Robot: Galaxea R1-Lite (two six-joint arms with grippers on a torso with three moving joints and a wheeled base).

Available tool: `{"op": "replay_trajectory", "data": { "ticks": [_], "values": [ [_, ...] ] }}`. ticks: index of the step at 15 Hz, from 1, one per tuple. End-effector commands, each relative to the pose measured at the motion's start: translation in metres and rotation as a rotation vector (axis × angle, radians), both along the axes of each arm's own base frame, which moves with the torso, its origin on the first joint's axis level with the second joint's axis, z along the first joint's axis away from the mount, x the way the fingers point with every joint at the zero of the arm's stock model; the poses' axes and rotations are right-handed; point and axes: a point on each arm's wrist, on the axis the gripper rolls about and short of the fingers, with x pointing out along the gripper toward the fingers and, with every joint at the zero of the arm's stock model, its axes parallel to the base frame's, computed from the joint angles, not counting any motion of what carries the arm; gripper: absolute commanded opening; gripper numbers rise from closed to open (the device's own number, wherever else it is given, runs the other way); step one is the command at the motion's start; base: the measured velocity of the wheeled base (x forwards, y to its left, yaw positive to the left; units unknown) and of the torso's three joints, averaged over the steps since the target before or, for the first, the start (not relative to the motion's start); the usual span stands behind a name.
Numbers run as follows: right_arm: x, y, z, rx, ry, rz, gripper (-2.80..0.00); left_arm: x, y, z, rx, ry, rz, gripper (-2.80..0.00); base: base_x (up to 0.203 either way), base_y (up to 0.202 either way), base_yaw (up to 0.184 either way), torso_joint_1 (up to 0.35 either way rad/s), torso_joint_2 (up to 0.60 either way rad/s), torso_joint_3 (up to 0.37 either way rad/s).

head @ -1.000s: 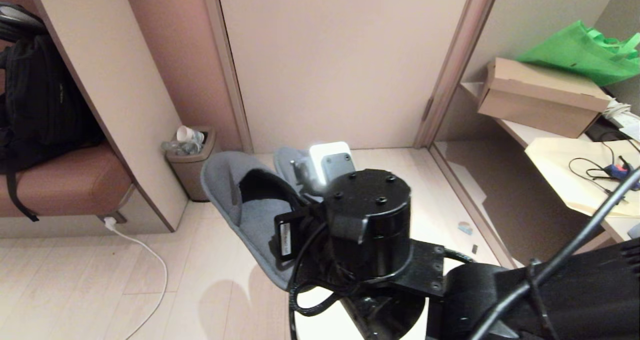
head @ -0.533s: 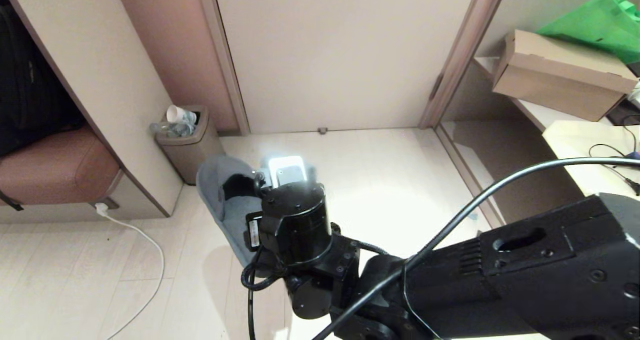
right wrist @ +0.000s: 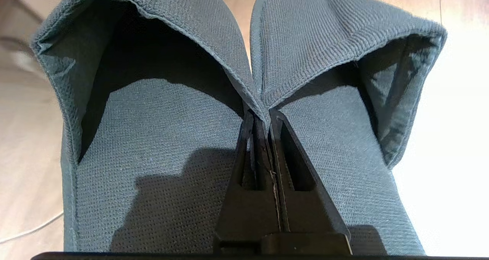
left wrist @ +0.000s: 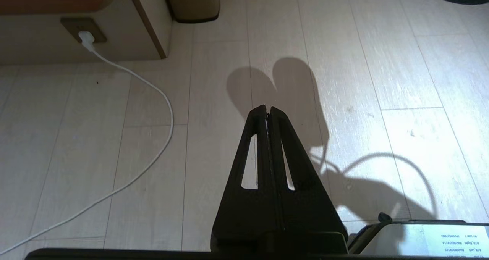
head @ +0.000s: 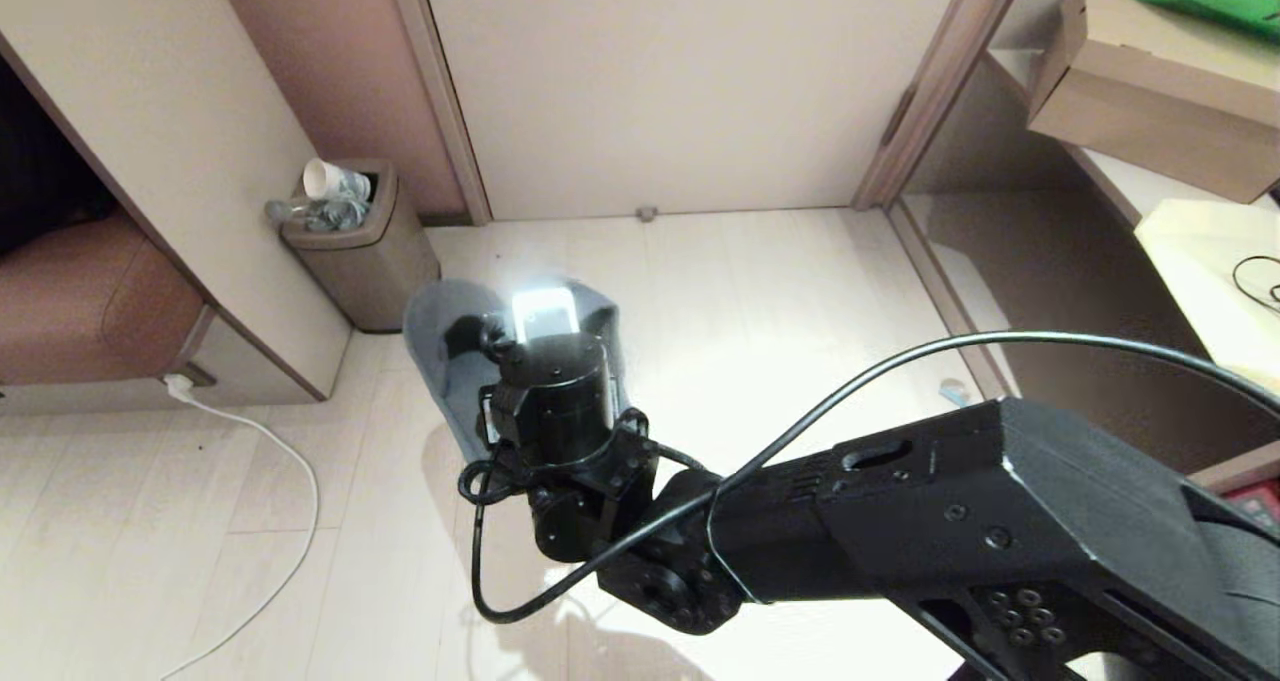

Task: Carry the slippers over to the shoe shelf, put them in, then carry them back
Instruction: Place the slippers on the floor

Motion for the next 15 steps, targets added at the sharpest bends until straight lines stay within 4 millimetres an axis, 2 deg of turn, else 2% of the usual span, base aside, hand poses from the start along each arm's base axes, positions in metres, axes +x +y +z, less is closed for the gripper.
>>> {"op": "replay_trajectory", "data": {
  "ticks": [1,7,9,15],
  "values": [
    [0.017,0.012,-0.023,-0.026,-0.009,-0.046,-2.8,0.001,0.0,-0.002,-0.001,0.009,0.0,-2.8,0.0,0.0,0.0,0.005,0.0,-0.193],
    [0.043,0.026,-0.036,0.003,-0.053,-0.162,-2.8,0.001,0.0,-0.002,-0.002,0.009,0.0,-2.8,0.0,0.0,0.0,0.0,0.0,-0.194],
    [0.045,0.027,-0.045,-0.008,-0.048,-0.167,-2.8,0.001,0.0,-0.002,-0.002,0.009,0.0,-2.8,0.0,0.0,0.0,-0.004,0.0,-0.195],
    [0.046,0.028,-0.05,0.004,-0.055,-0.17,-2.8,0.001,0.0,-0.002,-0.002,0.009,0.0,-2.8,0.0,0.0,0.0,0.002,0.0,-0.199]
  ]
}}
